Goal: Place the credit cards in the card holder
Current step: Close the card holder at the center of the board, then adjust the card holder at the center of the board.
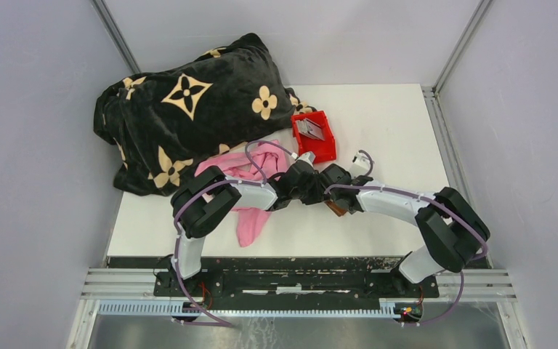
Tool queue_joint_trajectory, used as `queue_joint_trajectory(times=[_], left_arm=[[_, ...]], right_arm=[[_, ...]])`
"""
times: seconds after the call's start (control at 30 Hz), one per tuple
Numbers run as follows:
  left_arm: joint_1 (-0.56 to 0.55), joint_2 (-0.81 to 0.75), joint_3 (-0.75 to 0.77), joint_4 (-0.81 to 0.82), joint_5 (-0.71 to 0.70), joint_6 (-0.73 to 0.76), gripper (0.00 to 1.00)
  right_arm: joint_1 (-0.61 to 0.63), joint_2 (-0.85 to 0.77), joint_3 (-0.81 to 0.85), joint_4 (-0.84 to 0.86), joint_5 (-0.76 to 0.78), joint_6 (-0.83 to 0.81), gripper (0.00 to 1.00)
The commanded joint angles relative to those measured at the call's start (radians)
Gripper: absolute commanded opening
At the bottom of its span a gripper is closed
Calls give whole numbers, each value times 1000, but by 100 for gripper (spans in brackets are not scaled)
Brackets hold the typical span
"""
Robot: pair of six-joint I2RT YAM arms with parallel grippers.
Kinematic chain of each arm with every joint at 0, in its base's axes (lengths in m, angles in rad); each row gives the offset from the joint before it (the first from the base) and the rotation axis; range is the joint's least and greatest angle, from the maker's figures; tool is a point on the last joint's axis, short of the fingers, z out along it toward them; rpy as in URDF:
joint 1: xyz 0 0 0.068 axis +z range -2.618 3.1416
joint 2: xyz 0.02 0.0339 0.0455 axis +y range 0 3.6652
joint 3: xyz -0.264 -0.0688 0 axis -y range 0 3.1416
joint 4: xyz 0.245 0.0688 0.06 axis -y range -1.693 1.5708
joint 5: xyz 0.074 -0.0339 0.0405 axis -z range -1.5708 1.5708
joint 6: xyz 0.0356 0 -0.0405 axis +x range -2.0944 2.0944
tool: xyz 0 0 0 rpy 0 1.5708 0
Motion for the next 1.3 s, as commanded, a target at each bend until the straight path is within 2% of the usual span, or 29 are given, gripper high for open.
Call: queue_joint_trajectory(times=[0.0, 0.3, 0.53, 0.73, 0.97, 1.13, 1.27], left_arm=[[0, 128, -88, -368, -110, 63, 27], [2, 78, -73, -385, -116, 43, 28], [2, 1, -67, -393, -157, 29, 33], [12, -74, -40, -404, -198, 38, 37], [19, -137, -18, -382, -208, 59, 40], [20, -171, -29, -312, -166, 71, 41], [20, -206, -37, -282, -153, 78, 42]], right_arm=[[-15, 35, 3, 76, -105, -32, 1], [-76, -62, 126, 57, -114, -197, 1], [-108, -118, 197, -15, -105, -250, 1], [-118, -188, 200, -153, -77, -212, 7], [-118, -289, 118, -249, -79, -151, 10], [-117, -302, 51, -266, -113, -110, 11], [-116, -254, 17, -225, -164, -82, 11]])
